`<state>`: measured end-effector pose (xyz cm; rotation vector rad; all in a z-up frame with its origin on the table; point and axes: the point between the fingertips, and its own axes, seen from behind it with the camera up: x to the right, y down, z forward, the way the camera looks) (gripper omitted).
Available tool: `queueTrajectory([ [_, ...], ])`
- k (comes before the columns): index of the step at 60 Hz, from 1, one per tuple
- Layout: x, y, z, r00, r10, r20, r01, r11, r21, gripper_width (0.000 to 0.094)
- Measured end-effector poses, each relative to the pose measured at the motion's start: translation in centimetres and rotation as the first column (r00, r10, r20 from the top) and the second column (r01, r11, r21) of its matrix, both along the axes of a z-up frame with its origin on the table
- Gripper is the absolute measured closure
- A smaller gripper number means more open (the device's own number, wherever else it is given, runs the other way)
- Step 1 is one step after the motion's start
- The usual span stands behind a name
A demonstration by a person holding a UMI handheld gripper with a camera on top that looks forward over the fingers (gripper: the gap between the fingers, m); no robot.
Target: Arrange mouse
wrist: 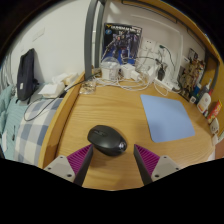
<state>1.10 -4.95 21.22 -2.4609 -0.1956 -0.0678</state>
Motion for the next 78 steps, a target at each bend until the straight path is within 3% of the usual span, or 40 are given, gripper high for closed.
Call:
queueTrajectory([
  [26, 2.1, 8.8, -0.5, 0.997, -0.068, 0.041, 0.069, 0.997, -0.021, 0.0122],
  [34, 2.0, 8.0, -1.3, 0.995, -0.099, 0.007, 0.099, 0.995, -0.031, 0.0136],
  [43, 0.8, 6.8, -1.2, 0.993, -0.114, -0.041, 0.112, 0.993, -0.042, 0.0306],
  [45, 0.3, 6.5, -1.3, 0.993, -0.11, -0.051, 0.108, 0.993, -0.041, 0.0409],
  [55, 0.0, 6.2, -1.3, 0.995, -0.09, -0.039, 0.089, 0.996, -0.025, 0.0469],
  [65, 0.5, 6.8, -1.1, 0.995, -0.094, -0.037, 0.094, 0.996, -0.007, 0.0627],
  [78, 0.5, 6.9, -0.7, 0.997, -0.064, -0.037, 0.064, 0.998, -0.015, 0.0634],
])
